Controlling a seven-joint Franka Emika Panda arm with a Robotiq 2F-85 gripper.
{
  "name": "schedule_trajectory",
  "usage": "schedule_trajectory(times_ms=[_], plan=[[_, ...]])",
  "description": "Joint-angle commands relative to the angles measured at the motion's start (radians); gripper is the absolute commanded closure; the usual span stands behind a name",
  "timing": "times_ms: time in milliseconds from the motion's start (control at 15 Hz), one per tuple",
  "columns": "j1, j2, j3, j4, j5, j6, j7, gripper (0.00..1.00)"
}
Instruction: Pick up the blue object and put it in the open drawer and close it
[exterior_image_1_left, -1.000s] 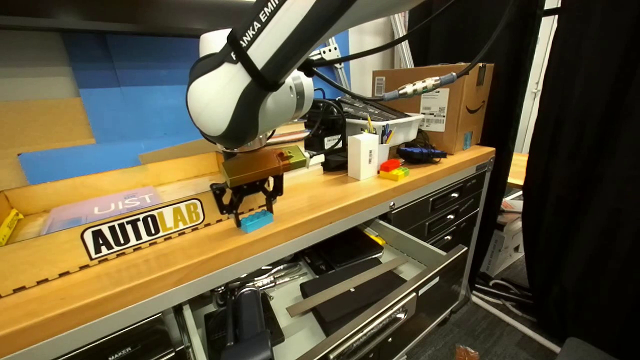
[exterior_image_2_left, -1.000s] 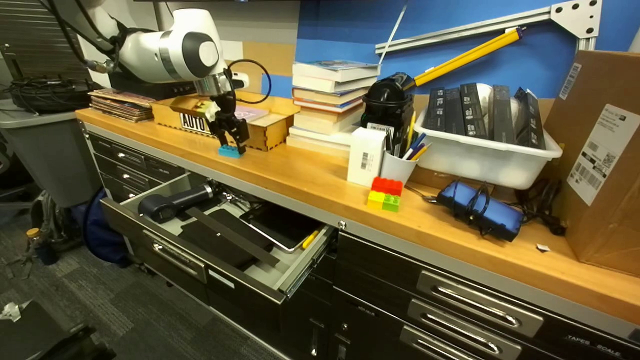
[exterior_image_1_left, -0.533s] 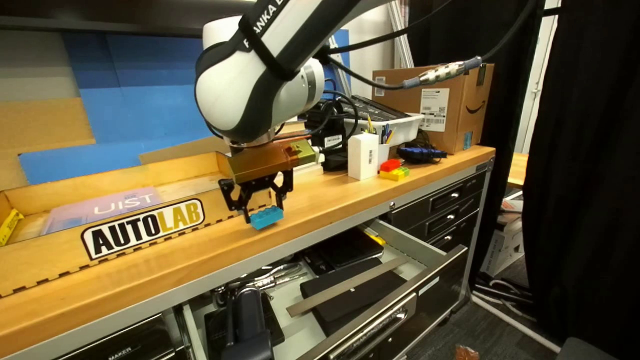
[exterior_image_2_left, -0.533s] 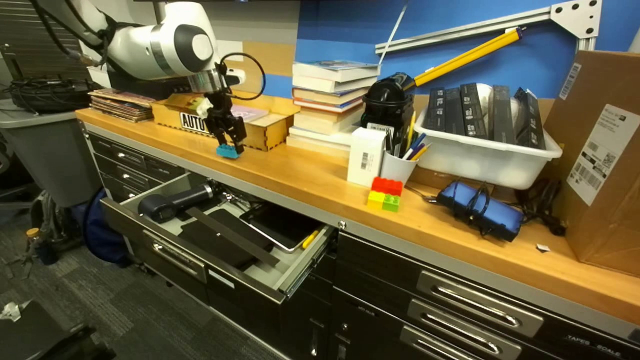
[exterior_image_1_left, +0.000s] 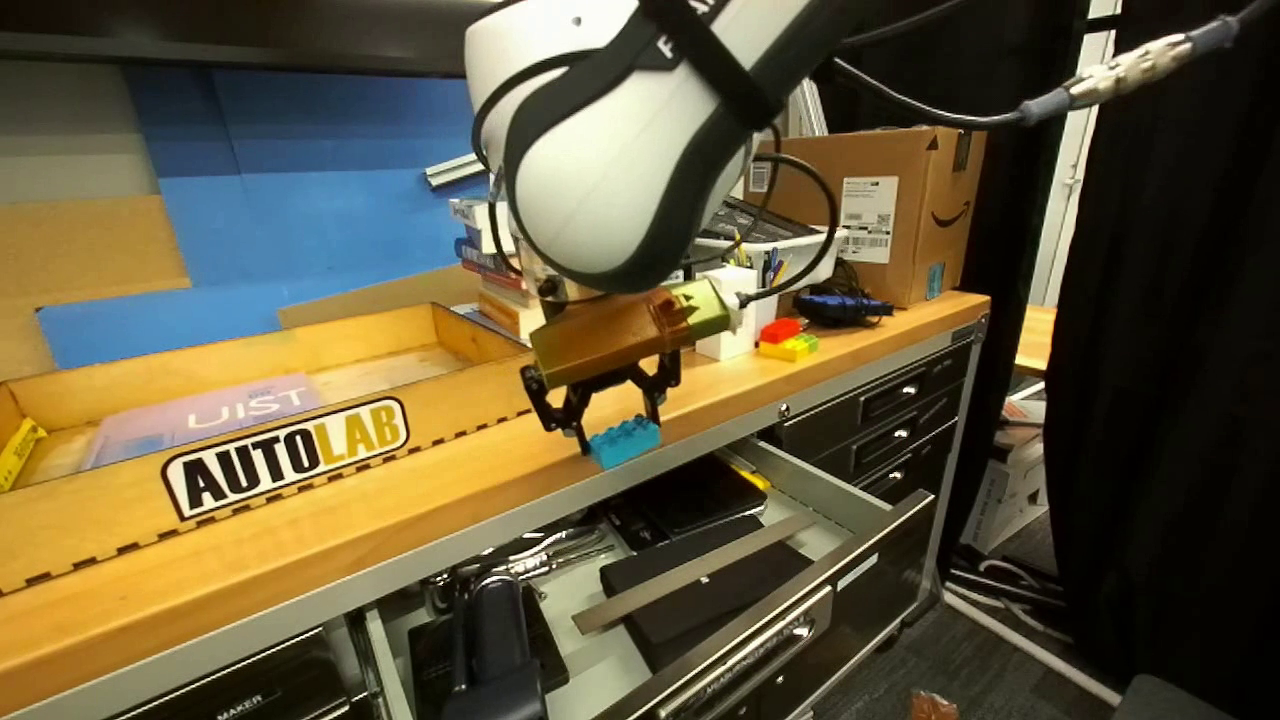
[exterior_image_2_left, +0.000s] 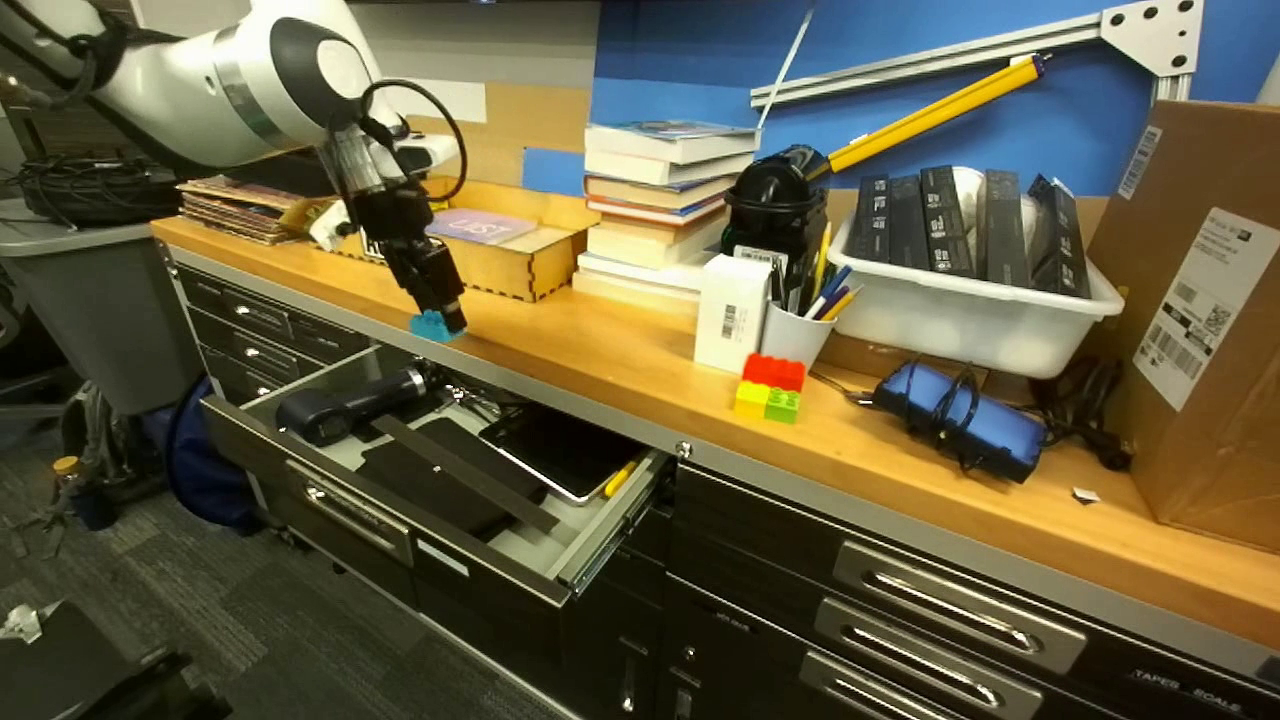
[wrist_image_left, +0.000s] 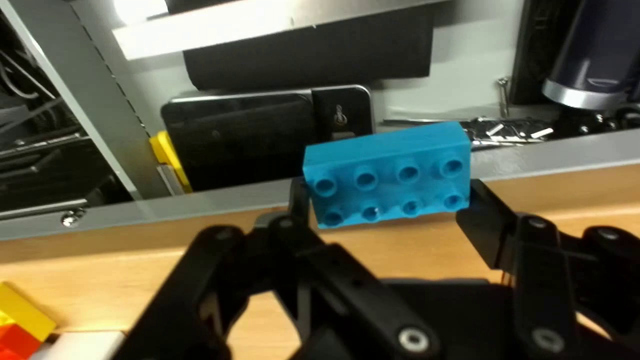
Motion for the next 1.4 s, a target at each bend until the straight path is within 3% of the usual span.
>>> schedule_trajectory(times_ms=[0, 267, 667, 733, 867, 1133, 1333], plan=[[-0.027, -0.063, 0.024, -0.130, -0.107, 0.027, 0.174, 0.51], [-0.030, -0.004, 0.045, -0.163, -0.139, 0.039, 0.304, 0.51], [-0.017, 0.072, 0.069, -0.170, -0.065, 0.049, 0.309, 0.51], [-0.015, 0.078, 0.070, -0.170, -0.055, 0.047, 0.305, 0.16], [-0.012, 0.084, 0.067, -0.165, -0.057, 0.045, 0.310, 0.00], [-0.013, 0.056, 0.066, -0.167, -0.046, 0.023, 0.301, 0.00], [-0.018, -0.010, 0.066, -0.189, -0.014, -0.069, 0.293, 0.00]])
